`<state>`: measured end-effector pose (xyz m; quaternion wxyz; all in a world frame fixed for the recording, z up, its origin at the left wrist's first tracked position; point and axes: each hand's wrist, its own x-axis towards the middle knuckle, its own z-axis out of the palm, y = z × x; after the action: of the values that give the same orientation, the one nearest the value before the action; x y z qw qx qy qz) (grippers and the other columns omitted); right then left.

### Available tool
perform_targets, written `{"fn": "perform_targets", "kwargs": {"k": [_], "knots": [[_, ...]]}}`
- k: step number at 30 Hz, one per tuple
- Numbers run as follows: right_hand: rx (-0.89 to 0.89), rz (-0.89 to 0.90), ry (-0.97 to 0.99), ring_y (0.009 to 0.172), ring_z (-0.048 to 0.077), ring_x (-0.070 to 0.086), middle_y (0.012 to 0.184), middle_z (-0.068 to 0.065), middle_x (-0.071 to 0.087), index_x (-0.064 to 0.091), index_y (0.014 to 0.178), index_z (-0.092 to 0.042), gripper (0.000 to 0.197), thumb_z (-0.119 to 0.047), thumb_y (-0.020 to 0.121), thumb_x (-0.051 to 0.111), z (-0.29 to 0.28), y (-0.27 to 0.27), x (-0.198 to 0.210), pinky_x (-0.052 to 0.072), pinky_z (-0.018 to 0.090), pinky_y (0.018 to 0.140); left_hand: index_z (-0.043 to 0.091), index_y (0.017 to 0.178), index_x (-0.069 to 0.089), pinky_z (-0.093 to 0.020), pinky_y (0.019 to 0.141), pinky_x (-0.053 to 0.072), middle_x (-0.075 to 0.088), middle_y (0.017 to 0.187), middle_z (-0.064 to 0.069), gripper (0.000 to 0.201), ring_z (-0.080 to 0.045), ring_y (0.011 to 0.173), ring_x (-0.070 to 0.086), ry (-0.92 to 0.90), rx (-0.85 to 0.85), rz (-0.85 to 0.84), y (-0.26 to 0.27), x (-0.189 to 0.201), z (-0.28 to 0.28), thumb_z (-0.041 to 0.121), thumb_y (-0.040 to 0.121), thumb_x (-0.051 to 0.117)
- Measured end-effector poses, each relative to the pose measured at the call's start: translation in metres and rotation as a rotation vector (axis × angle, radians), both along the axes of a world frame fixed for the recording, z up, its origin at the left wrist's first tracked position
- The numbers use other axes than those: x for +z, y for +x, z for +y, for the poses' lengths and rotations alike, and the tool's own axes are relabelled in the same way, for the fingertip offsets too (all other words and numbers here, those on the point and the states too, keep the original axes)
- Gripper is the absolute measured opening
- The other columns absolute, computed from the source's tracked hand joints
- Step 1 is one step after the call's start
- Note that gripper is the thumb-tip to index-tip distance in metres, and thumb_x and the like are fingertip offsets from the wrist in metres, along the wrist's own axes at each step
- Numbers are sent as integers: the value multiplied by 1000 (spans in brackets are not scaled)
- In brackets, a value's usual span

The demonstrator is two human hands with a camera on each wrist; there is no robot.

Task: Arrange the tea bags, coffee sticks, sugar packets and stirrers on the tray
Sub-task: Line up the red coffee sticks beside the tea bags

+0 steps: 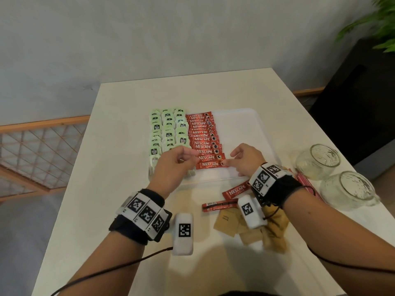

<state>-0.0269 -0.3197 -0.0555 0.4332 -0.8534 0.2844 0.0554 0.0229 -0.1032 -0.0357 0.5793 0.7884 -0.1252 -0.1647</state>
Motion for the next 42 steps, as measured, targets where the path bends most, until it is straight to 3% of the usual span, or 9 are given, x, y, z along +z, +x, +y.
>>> {"fn": "perform_targets", "kwargs": {"k": [4, 9, 13, 17, 22, 29, 34, 38, 42], "knots": [[262, -124, -63, 64, 10, 56, 70, 1, 63, 73, 81, -27, 12, -27, 74, 82, -16, -26, 10, 50, 32, 69, 26, 92, 69, -18, 69, 48, 70, 85, 9, 12, -6, 76, 64, 260, -226, -107, -26, -9, -9, 18, 85, 74], [509, 17, -194, 67, 2, 56, 70, -10, 67, 75, 76, -37, 13, -32, 69, 85, -26, -42, 14, 46, 24, 67, 26, 91, 69, -20, 73, 52, 65, 90, 8, 22, -6, 76, 61, 424, -397, -79, -50, -19, -27, 26, 76, 84], [547, 88, -314, 70, -4, 51, 72, -23, 56, 74, 94, -38, 24, -36, 71, 83, -25, -51, 14, 34, 15, 60, 32, 92, 67, -27, 75, 47, 63, 93, 13, 27, -5, 83, 59, 666, -426, -130, -62, -21, -37, 38, 72, 84], [529, 103, -386, 67, -1, 50, 68, -17, 53, 71, 87, -35, 22, -38, 70, 83, -24, -52, 11, 34, 20, 56, 28, 99, 68, -30, 83, 49, 65, 102, 8, 23, -12, 97, 60, 812, -405, -217, -66, -14, -38, 36, 80, 78], [560, 159, -401, 74, 2, 55, 79, -16, 58, 67, 79, -32, 23, -39, 66, 85, -22, -52, 6, 38, 21, 58, 19, 96, 72, -30, 79, 53, 70, 99, 2, 19, -15, 90, 64, 921, -468, -210, -68, -10, -34, 35, 87, 71], [630, 71, -312, 76, 9, 59, 78, -12, 61, 60, 73, -27, 26, -23, 67, 85, -23, -61, 0, 47, 23, 70, 15, 100, 52, -21, 59, 43, 64, 88, -1, 4, -12, 69, 54, 592, -329, 53, -66, 1, -23, 18, 98, 53], [589, -97, -141, 70, 8, 58, 76, -8, 64, 65, 83, -27, 30, -14, 67, 86, -18, -63, 5, 51, 25, 72, 18, 110, 61, -26, 73, 43, 61, 95, 5, 23, -11, 85, 56, 411, -250, 8, -69, 1, -23, 33, 92, 64], [601, -209, -64, 75, 8, 62, 78, -9, 68, 71, 84, -29, 22, -20, 69, 86, -3, -61, 15, 51, 22, 74, 12, 77, 60, -26, 59, 34, 52, 67, 5, 30, -10, 62, 47, 382, -272, -112, -68, -5, -22, 37, 89, 70], [496, -251, -17, 71, 8, 62, 78, -5, 70, 72, 85, -27, 9, -31, 79, 78, -6, -57, 19, 52, 28, 74, 14, 100, 73, -36, 78, 50, 73, 90, -4, 23, -22, 82, 65, 255, -170, -94, -59, -1, -13, 34, 91, 67]]}}
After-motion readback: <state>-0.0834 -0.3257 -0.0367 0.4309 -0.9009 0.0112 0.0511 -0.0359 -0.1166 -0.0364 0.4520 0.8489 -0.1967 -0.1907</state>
